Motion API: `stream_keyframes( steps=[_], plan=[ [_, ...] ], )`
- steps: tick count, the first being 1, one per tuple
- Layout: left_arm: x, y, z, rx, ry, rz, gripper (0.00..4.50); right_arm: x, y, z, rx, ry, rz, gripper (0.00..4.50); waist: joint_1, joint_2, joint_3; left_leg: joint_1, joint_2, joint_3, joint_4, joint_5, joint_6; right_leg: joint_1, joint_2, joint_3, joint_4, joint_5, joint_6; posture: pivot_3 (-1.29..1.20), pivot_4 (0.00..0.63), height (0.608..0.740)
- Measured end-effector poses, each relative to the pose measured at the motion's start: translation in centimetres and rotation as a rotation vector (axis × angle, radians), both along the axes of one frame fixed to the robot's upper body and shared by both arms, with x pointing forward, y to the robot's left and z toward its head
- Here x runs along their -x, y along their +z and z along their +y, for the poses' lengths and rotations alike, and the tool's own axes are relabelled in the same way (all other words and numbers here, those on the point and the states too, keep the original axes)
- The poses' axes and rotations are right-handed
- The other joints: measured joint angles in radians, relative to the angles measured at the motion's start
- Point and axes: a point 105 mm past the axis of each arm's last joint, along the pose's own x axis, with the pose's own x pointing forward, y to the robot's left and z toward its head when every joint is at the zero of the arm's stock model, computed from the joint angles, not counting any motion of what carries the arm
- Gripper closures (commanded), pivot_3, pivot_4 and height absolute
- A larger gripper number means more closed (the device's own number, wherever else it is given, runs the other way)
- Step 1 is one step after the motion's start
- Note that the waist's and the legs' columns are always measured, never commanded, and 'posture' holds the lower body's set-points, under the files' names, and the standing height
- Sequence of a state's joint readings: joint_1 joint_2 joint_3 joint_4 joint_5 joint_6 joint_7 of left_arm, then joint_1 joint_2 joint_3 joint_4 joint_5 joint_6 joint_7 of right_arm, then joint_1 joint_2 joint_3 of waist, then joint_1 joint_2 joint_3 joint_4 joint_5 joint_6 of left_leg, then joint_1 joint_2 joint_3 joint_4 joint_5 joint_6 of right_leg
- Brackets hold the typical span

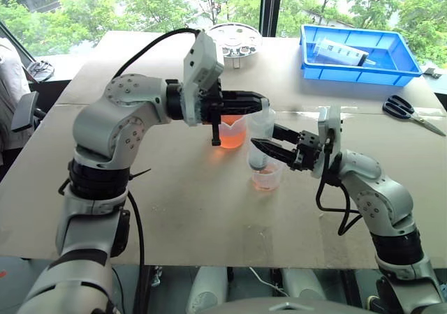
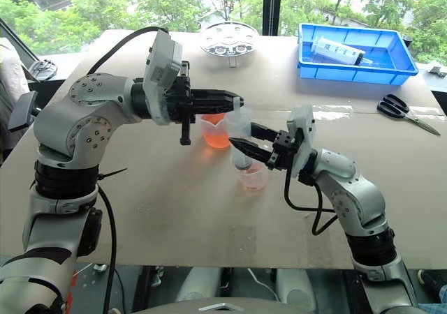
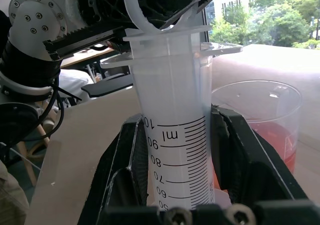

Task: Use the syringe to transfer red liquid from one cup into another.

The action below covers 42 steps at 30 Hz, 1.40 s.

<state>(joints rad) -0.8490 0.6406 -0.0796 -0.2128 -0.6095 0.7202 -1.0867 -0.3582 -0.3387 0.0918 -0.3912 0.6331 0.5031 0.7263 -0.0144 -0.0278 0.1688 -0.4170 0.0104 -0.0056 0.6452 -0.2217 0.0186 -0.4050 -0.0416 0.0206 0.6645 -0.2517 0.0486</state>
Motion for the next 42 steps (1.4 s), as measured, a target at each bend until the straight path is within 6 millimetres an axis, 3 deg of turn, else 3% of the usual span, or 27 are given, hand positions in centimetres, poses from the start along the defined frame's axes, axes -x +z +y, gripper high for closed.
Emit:
stream_keyframes(
  steps=[7,12,17,20,23,28,29,33,38,42],
  plan=[
    [0.0,1.5,-0.3,0.133,-0.012,0.063,4.50,0.2,1.8,-0.8,-0.016,-0.030,-0.052,3.16,0.000,0.000,0.000,0.000,0.000,-0.001,0.002,0.000,0.000,0.001,0.000,-0.001,0.000,0.000,0.000,0.00,0.150,0.740],
    [0.8,2.8,0.4,0.251,-0.054,0.186,2.82,0.3,4.0,-2.1,-0.088,-0.078,-0.064,3.16,-0.001,0.000,0.000,0.000,0.001,-0.002,0.002,0.000,0.000,0.001,0.000,-0.001,0.000,0.000,0.000,0.00,0.150,0.740],
    [2.1,3.1,2.5,0.283,-0.026,0.236,0.08,0.2,6.1,-3.6,-0.169,-0.112,-0.053,3.16,-0.003,0.000,0.000,0.000,0.001,-0.002,0.002,0.000,0.000,0.002,0.000,-0.001,0.000,0.000,0.000,0.00,0.150,0.740],
    [3.1,2.8,4.1,0.284,0.017,0.237,0.00,0.2,6.7,-4.6,-0.186,-0.123,-0.019,3.16,-0.002,0.000,0.000,0.000,0.001,-0.002,0.002,0.000,0.000,0.002,-0.001,-0.001,0.000,0.000,0.000,0.00,0.150,0.740],
    [4.4,0.8,5.1,0.235,0.056,0.267,0.00,0.5,7.9,-6.2,-0.183,-0.131,0.008,3.16,0.001,0.000,0.000,0.000,0.001,-0.002,0.002,0.000,0.000,0.002,-0.002,-0.001,-0.001,0.000,0.000,0.00,0.150,0.740],
    [6.1,-1.6,5.8,0.204,0.106,0.303,0.00,0.8,7.9,-9.4,-0.035,-0.196,0.134,3.16,0.006,0.000,0.000,0.001,0.001,-0.002,0.003,-0.002,0.003,0.005,-0.004,-0.003,-0.002,0.000,0.000,0.00,0.150,0.740],
    [6.8,-2.5,5.8,0.188,0.125,0.310,0.00,0.6,6.8,-10.9,0.104,-0.257,0.244,3.16,0.005,0.002,0.001,0.002,0.000,0.000,0.003,-0.002,0.004,0.006,-0.005,-0.002,-0.002,0.000,-0.001,0.00,0.150,0.740],
    [7.6,-3.2,5.6,0.189,0.148,0.298,0.00,-0.2,4.1,-14.8,0.317,-0.414,0.511,3.16,0.005,0.000,0.000,0.003,0.001,0.000,0.004,-0.003,0.004,0.008,-0.005,-0.002,-0.004,-0.002,-0.004,0.00,0.150,0.740],
    [8.1,-3.4,5.2,0.194,0.156,0.278,0.00,-2.8,0.9,-15.8,0.401,-0.506,0.696,3.16,-0.006,0.001,0.000,0.004,0.001,0.004,0.004,-0.003,0.005,0.008,-0.002,0.002,-0.004,-0.002,-0.004,0.00,0.150,0.740],
    [8.2,-3.9,5.0,0.180,0.160,0.271,0.00,-5.4,-3.4,-15.7,0.449,-0.570,0.844,3.16,0.003,0.001,0.000,0.001,0.001,0.002,0.004,-0.003,0.005,0.006,-0.001,0.001,-0.004,0.000,0.000,0.00,0.150,0.740]
  ],
)
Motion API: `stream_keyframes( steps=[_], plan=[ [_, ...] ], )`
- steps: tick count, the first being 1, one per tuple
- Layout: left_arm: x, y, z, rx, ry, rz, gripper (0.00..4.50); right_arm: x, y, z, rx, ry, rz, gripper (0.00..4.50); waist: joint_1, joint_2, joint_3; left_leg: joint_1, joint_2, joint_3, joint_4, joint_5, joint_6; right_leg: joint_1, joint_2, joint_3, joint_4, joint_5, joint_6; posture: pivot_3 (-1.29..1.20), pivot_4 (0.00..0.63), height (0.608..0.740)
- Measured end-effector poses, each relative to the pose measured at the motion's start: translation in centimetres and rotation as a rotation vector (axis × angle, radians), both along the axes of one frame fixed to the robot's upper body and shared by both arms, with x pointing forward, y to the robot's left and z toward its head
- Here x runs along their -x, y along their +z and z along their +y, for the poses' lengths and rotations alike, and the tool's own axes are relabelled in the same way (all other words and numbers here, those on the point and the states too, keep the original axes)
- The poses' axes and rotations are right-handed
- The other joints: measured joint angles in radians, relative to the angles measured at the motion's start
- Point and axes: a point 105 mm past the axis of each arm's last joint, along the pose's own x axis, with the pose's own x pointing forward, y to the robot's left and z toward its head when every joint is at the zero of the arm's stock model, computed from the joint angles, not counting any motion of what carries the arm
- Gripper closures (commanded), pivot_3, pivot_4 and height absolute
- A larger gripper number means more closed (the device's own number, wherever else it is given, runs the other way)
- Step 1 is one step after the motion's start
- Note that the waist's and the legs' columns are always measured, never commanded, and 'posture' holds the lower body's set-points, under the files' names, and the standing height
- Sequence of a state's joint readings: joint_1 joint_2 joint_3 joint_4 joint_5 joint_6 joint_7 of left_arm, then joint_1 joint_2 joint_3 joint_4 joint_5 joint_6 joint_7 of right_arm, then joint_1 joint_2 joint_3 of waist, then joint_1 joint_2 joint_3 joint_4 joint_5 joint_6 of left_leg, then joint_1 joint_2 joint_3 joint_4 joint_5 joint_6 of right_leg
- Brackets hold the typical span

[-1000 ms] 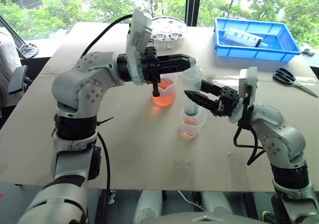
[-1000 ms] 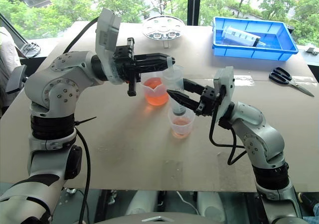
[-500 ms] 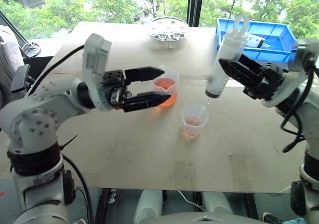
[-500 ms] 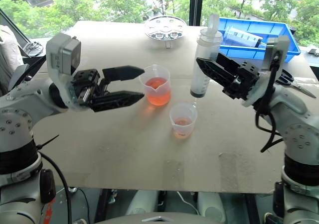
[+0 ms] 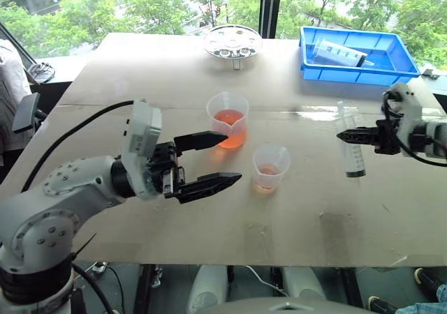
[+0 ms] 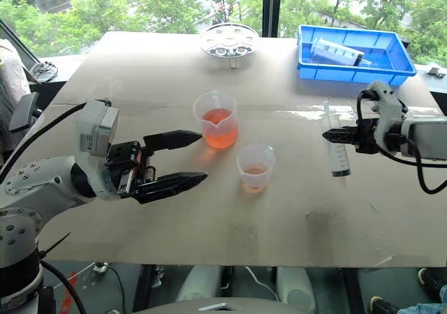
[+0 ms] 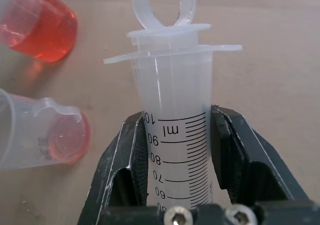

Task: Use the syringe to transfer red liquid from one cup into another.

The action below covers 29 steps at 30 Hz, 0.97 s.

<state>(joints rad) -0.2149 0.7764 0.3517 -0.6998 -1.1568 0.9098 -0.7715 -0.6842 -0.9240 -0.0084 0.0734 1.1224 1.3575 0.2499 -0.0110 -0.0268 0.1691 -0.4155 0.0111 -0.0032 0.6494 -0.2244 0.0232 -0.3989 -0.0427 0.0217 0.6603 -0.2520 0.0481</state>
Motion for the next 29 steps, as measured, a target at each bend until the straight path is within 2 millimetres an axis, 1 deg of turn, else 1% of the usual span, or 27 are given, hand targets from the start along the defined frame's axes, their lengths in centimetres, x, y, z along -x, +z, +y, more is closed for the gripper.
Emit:
stream_keyframes(
  steps=[2,3,5,6,7,9,10,13,14,16,17,20,22,24,25,26,27,29],
  plan=[
    [-0.1,-0.2,0.1,-0.011,0.011,-0.007,0.00,-0.6,-1.6,0.3,0.014,-0.014,0.052,3.16,0.003,0.000,0.000,-0.001,0.000,0.000,0.000,0.000,0.000,-0.001,0.000,0.000,0.000,0.000,0.000,0.00,0.150,0.740],
    [-0.1,-0.2,0.1,-0.013,0.015,-0.010,0.00,-0.9,-2.1,0.5,0.012,-0.015,0.067,3.16,0.004,0.000,0.000,-0.002,0.000,0.000,0.000,-0.001,0.001,-0.002,0.000,0.000,-0.001,0.000,0.000,0.00,0.150,0.740],
    [-0.2,-0.2,0.2,-0.012,0.028,-0.019,0.00,-1.2,-2.5,0.4,0.025,-0.015,0.080,2.11,0.003,0.000,0.000,-0.002,0.000,0.000,0.000,-0.001,0.001,-0.001,-0.001,0.000,-0.002,0.000,0.000,0.00,0.150,0.740],
    [-0.3,-0.3,0.2,-0.013,0.039,-0.022,0.00,-1.5,-2.7,0.3,0.037,-0.015,0.078,1.69,0.002,0.000,0.000,-0.002,0.000,0.000,0.000,-0.001,0.002,-0.001,-0.001,0.000,-0.003,0.000,0.000,0.00,0.150,0.740],
    [-0.4,-0.6,0.3,-0.018,0.053,-0.023,0.00,-1.6,-3.5,-0.1,0.057,-0.016,0.090,1.06,0.002,0.000,0.000,-0.002,-0.001,0.001,0.000,-0.001,0.002,-0.001,-0.002,0.000,-0.003,0.000,0.001,0.00,0.150,0.740],
    [-0.5,-1.0,0.3,-0.021,0.067,-0.013,0.00,-1.7,-3.9,-0.3,0.060,-0.005,0.089,0.23,0.001,0.000,0.000,-0.002,-0.001,0.001,0.000,-0.001,0.002,-0.001,-0.002,0.000,-0.003,0.000,0.000,0.00,0.150,0.740],
    [-0.7,-1.0,0.3,-0.016,0.077,-0.015,0.00,-1.7,-3.8,-0.3,0.059,0.015,0.075,0.04,0.000,0.000,0.000,-0.002,0.000,0.001,0.000,-0.001,0.002,-0.001,-0.002,0.000,-0.002,0.000,0.001,0.00,0.150,0.740],
    [-1.0,-1.2,0.4,-0.019,0.112,-0.027,0.00,-1.6,-3.6,-1.1,0.091,0.035,0.022,0.04,0.004,0.000,0.000,-0.002,-0.001,0.000,0.000,-0.001,0.002,-0.001,-0.002,-0.001,-0.002,0.000,0.001,0.00,0.150,0.740],
    [-1.8,-2.1,1.2,-0.023,0.220,-0.023,0.00,-0.6,-3.1,-1.7,0.095,0.088,-0.084,0.04,0.003,0.000,0.000,-0.002,-0.001,0.000,0.000,-0.001,0.002,-0.001,-0.002,-0.001,-0.002,0.000,0.001,0.00,0.150,0.740],
    [-2.0,-2.3,1.4,-0.020,0.244,-0.016,0.00,-0.3,-3.0,-1.7,0.080,0.099,-0.100,0.04,0.001,0.000,0.000,-0.002,0.000,0.000,0.000,-0.001,0.002,-0.001,-0.002,-0.001,-0.002,0.000,0.001,0.00,0.150,0.740],
    [-2.2,-2.6,2.0,0.001,0.307,-0.009,0.00,1.0,-2.4,-1.5,0.024,0.147,-0.174,0.04,0.002,0.000,0.000,-0.002,0.000,0.000,-0.001,-0.002,0.002,-0.001,-0.002,-0.001,-0.002,0.000,0.001,0.00,0.150,0.740],
    [-2.3,-3.7,4.4,-0.001,0.445,0.020,0.00,4.7,-1.2,-2.0,-0.042,0.249,-0.320,0.04,0.009,0.001,0.000,-0.003,0.000,-0.002,-0.002,-0.002,0.002,-0.001,-0.002,-0.003,-0.003,-0.001,0.002,0.00,0.150,0.740],
    [-1.8,-4.9,7.0,-0.018,0.573,0.051,0.00,7.9,-0.4,-3.3,-0.051,0.286,-0.419,0.04,0.016,0.001,0.000,-0.001,0.000,-0.001,-0.003,-0.002,0.003,0.000,-0.002,-0.003,-0.004,-0.001,0.003,0.00,0.150,0.740],
    [-1.4,-5.6,8.6,-0.027,0.649,0.064,0.00,9.7,0.1,-4.4,-0.007,0.293,-0.490,0.04,0.016,0.001,0.000,0.001,0.000,-0.001,-0.002,-0.002,0.003,0.002,-0.003,-0.003,-0.004,-0.002,0.002,0.00,0.150,0.740],
    [-1.3,-5.7,9.1,-0.033,0.670,0.066,0.00,10.2,0.2,-4.5,0.000,0.298,-0.503,0.04,0.015,0.001,0.000,0.002,0.001,0.000,-0.002,-0.002,0.003,0.003,-0.002,-0.002,-0.004,-0.003,0.001,0.00,0.150,0.740],
    [-1.0,-6.2,10.0,-0.042,0.708,0.073,0.00,11.2,0.1,-4.8,0.031,0.303,-0.542,0.04,0.016,0.001,0.000,0.004,0.002,0.000,0.000,-0.002,0.003,0.005,-0.003,-0.002,-0.003,-0.004,-0.001,0.00,0.150,0.740],
    [-0.8,-6.4,10.5,-0.044,0.726,0.076,0.00,11.6,-0.1,-4.8,0.035,0.305,-0.548,0.04,0.016,0.000,-0.001,0.004,0.002,0.000,0.000,-0.002,0.003,0.005,-0.004,-0.002,-0.004,-0.005,0.001,0.00,0.150,0.740],
    [-0.5,-7.5,12.0,-0.058,0.786,0.105,0.00,12.5,-1.4,-5.3,0.040,0.272,-0.548,0.04,0.016,0.000,-0.002,0.008,0.003,0.001,0.001,-0.002,0.003,0.008,-0.007,-0.002,-0.004,-0.005,0.001,0.00,0.150,0.740]
  ],
)
